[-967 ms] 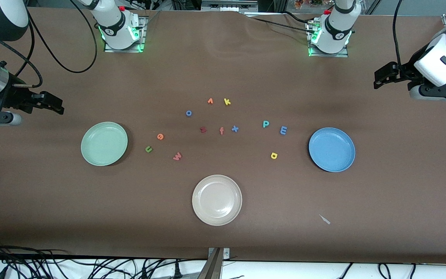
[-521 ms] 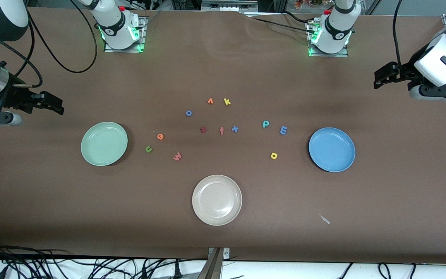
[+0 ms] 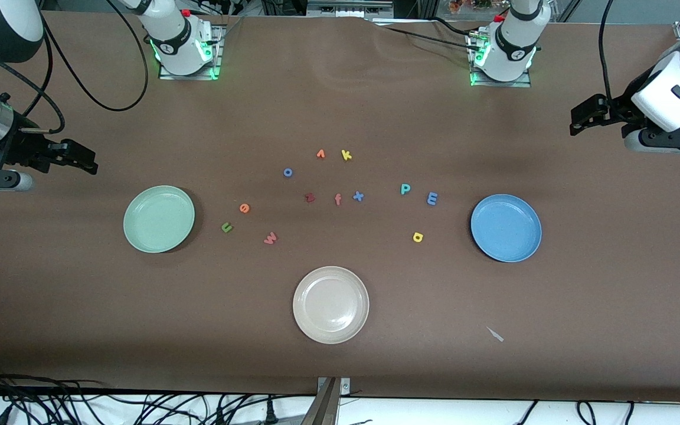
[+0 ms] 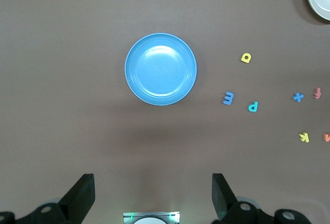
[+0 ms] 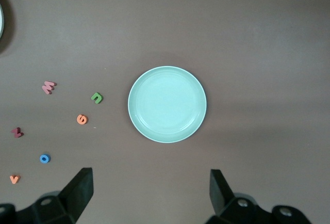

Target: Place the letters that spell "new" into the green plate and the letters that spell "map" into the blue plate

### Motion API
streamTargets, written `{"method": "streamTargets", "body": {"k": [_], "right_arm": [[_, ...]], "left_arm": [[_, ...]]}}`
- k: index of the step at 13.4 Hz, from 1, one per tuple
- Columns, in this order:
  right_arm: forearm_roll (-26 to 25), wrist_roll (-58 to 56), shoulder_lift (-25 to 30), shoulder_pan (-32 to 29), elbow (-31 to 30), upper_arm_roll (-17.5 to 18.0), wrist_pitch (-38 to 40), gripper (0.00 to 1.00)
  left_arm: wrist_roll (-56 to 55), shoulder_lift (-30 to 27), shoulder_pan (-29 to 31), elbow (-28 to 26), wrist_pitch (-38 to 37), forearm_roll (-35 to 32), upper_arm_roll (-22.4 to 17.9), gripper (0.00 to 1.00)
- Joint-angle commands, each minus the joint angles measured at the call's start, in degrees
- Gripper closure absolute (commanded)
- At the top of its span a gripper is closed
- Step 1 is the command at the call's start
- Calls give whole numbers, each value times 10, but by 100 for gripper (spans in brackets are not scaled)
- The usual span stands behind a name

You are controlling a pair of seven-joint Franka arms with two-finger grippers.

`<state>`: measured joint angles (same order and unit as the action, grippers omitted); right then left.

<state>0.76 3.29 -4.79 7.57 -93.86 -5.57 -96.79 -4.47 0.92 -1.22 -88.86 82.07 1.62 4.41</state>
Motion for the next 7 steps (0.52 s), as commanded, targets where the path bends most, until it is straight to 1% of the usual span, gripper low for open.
{"method": "streamTargets", "body": {"k": [1, 5, 7], "right_arm": [[-2, -9, 0, -3, 3, 2, 5, 0], [-2, -9, 0, -3, 3, 1, 6, 0], [-2, -7, 0, -3, 3, 2, 6, 0]], "left_arm": [[-6, -13, 3, -7, -3, 13, 1, 0], [-5, -12, 1, -7, -2, 13, 1, 0], [3, 2, -3, -2, -13, 14, 5, 0]]}}
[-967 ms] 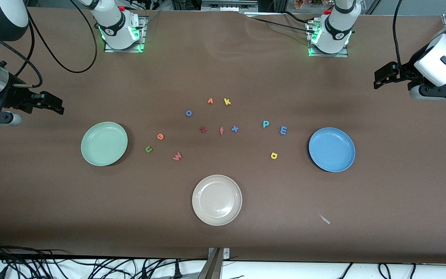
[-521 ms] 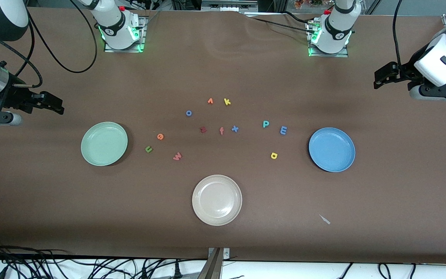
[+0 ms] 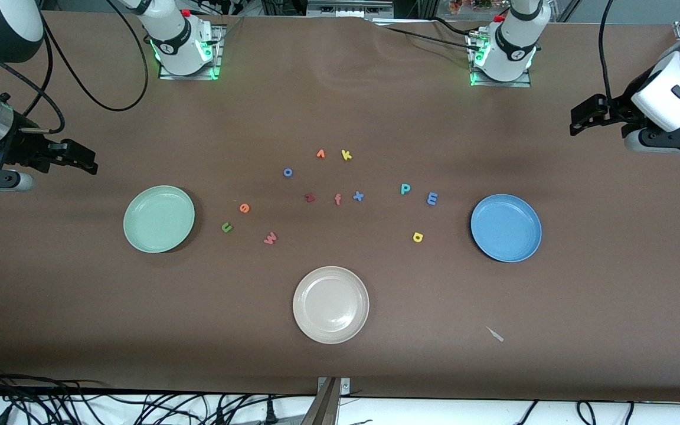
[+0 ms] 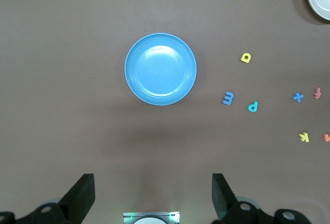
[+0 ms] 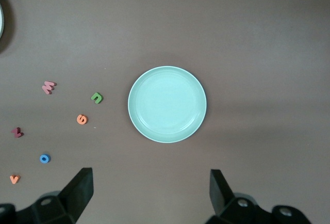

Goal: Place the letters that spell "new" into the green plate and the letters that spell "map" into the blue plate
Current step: 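Grasp the yellow letter with the left gripper while the right gripper reaches the orange letter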

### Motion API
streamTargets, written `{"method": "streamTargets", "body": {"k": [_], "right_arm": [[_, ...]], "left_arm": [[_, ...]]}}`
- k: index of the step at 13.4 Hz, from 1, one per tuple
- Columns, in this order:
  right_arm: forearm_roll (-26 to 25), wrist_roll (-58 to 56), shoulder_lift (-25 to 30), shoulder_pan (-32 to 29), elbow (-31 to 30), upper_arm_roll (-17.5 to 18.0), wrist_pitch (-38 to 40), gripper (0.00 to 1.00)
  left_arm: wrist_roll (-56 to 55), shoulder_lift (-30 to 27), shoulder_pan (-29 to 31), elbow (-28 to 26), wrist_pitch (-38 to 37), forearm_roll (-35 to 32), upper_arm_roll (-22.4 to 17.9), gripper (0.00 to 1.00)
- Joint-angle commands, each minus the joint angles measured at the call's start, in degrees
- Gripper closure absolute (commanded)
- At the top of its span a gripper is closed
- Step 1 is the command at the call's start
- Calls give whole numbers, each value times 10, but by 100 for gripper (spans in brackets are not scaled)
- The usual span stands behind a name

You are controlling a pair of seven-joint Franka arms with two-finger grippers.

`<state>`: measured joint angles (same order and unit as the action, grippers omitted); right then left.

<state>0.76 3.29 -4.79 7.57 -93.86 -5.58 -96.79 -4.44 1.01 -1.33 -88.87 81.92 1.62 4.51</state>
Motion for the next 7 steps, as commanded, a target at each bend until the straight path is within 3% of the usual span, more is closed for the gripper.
{"method": "streamTargets", "body": {"k": [1, 5, 7], "right_arm": [[-2, -2, 0, -3, 3, 1, 5, 0], [-1, 1, 1, -3, 3, 2, 7, 0], [-2, -7, 0, -3, 3, 1, 7, 0]], "left_arm": [[6, 5, -5, -2, -13, 14, 15, 0], [6, 92, -31, 6, -2, 37, 23, 0], [-1, 131, -48, 5, 76, 65, 26, 0]]}}
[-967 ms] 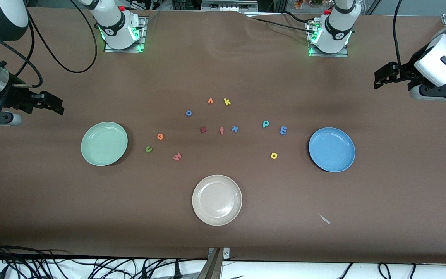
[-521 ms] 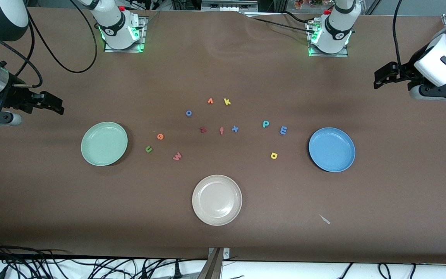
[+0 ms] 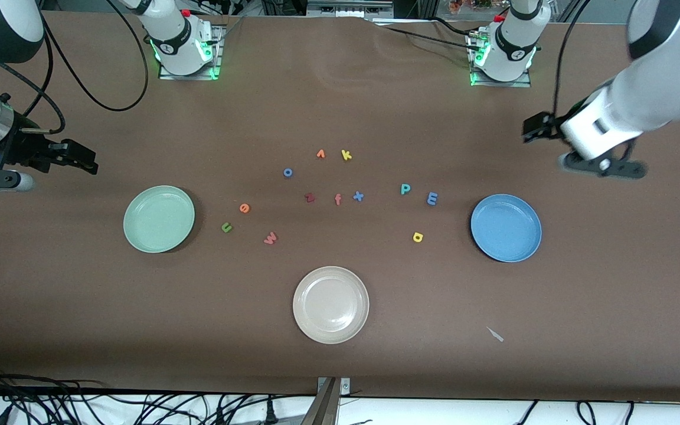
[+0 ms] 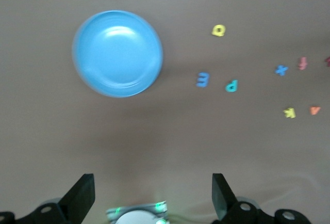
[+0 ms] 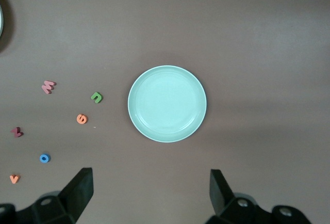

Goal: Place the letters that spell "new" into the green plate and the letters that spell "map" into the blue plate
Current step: 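Grasp the yellow letter with the left gripper while the right gripper reaches the orange letter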

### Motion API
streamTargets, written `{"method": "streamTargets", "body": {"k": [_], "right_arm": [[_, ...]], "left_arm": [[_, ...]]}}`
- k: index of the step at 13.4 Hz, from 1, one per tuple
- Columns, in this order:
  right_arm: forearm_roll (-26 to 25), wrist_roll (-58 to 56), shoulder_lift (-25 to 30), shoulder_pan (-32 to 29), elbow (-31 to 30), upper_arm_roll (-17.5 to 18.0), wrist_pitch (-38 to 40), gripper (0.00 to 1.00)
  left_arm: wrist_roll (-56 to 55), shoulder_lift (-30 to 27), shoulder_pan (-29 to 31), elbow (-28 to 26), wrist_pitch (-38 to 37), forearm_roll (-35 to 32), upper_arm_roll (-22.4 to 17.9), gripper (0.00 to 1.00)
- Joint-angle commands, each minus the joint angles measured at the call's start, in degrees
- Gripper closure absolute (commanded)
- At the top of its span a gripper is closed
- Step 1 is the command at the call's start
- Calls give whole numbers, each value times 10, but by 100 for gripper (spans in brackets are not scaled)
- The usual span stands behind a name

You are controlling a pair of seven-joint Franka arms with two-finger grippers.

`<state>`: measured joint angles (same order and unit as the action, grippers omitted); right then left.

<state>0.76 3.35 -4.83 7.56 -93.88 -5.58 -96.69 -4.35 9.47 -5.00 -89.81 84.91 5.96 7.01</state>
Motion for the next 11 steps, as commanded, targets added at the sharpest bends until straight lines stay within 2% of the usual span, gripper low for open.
{"method": "streamTargets", "body": {"k": [1, 8, 11], "right_arm": [[-4, -10, 1, -3, 1, 1, 6, 0], [-4, -11, -19, 20, 1, 7, 7, 0], [2, 2, -25, 39, -8, 8, 6, 0]], "left_arm": [[0, 68, -22, 15, 67, 21, 1, 0], [-7, 192, -134, 30, 221, -10, 0, 0], [-63, 227, -168, 26, 287, -21, -3, 0]]}}
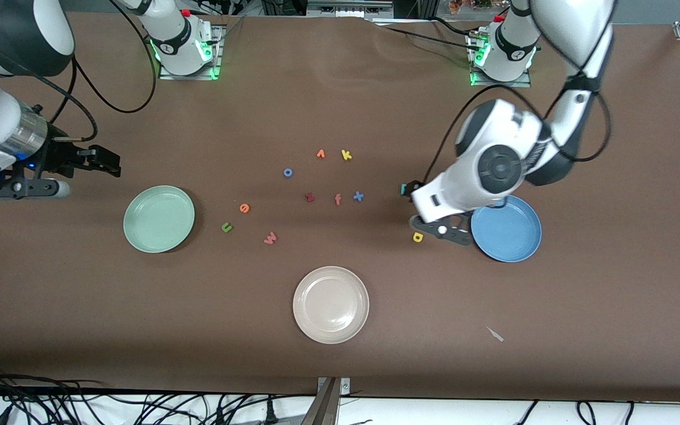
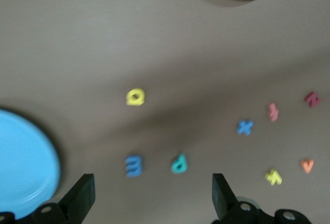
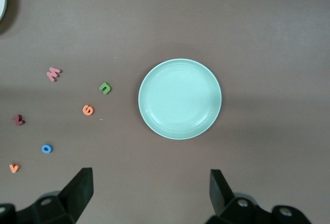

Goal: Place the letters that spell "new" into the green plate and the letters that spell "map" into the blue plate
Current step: 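Grasp the yellow letter with the left gripper while the right gripper reaches the orange letter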

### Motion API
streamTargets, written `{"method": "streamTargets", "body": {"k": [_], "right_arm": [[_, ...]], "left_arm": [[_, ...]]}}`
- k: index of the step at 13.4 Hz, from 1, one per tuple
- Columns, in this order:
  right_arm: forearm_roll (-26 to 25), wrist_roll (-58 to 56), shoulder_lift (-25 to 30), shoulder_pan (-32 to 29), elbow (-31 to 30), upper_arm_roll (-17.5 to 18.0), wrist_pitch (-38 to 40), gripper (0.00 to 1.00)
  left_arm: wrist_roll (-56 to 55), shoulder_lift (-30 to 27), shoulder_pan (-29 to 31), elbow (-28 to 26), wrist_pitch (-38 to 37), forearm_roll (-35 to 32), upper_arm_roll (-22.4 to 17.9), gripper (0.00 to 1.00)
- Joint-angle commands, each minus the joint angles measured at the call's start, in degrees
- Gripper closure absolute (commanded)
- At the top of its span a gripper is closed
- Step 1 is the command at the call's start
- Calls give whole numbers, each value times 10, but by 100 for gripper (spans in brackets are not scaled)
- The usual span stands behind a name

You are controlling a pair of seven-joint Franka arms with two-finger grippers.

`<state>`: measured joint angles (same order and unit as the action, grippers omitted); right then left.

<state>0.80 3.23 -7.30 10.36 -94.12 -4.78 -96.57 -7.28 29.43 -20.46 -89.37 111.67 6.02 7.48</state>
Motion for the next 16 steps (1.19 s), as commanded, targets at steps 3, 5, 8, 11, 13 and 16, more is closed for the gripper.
{"method": "streamTargets", "body": {"k": [3, 5, 8, 11, 13, 16], "right_arm": [[2, 93, 11, 34, -47, 18, -25, 0], [3, 137, 11, 34, -68, 37, -43, 0], [2, 209, 37, 34, -149, 71, -118, 0], [2, 289, 53, 34, -255, 112, -245, 0], [2, 354, 32, 34, -295, 137, -321, 0], [2, 393, 5, 35, -326, 151, -391, 0]], "left_arm": [[-34, 62, -11, 23, 62, -75, -7, 0], [-33, 81, -4, 18, 105, -113, -8, 0], [-33, 119, -2, 16, 141, -130, -8, 9], [-25, 139, -4, 13, 148, -131, -9, 14], [-24, 149, -8, 4, 165, -131, -9, 15], [-24, 150, -8, -20, 194, -148, -8, 25]]}}
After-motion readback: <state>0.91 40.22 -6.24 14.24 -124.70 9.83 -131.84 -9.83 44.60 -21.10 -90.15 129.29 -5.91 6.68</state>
